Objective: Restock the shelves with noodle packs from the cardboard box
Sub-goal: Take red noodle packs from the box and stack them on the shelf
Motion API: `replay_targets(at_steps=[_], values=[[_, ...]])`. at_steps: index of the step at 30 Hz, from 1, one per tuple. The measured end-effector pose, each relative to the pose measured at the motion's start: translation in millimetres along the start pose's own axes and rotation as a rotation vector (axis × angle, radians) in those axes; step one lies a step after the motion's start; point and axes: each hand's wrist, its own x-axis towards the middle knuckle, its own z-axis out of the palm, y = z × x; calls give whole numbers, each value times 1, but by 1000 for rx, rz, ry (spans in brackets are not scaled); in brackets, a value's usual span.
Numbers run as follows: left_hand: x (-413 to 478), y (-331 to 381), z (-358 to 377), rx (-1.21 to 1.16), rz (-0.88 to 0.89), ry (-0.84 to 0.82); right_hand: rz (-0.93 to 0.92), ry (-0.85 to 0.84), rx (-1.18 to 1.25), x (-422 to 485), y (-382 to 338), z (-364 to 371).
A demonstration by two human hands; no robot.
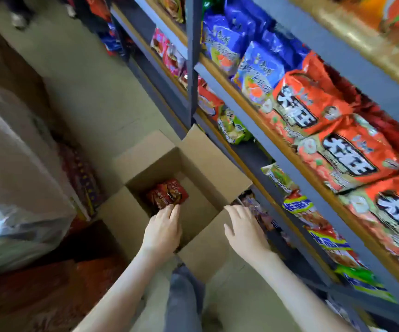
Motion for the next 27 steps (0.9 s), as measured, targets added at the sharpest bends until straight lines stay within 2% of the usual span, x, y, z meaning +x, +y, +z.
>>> replay_targets(at_steps=[4,13,17,19,23,25,27], values=[[53,-42,61,-90,-212,-83,56,-196,82,87,8,73],[193,-110,254,-173,-538,-162,245,-430,260,262,53,293],[236,-134,326,-314,-738,-240,386,-551,380,320,64,366],[251,-148,354,-327,-798,-290,373,-571,378,342,68,399],[271,-165,391,-220,-718,-344,208,-516,345,376,64,455],[280,-169,406,-261,-728,-348,159,-460,392,388,57,480],[289,-175,416,-356,-805,-350,321,-388,628,401,53,504]])
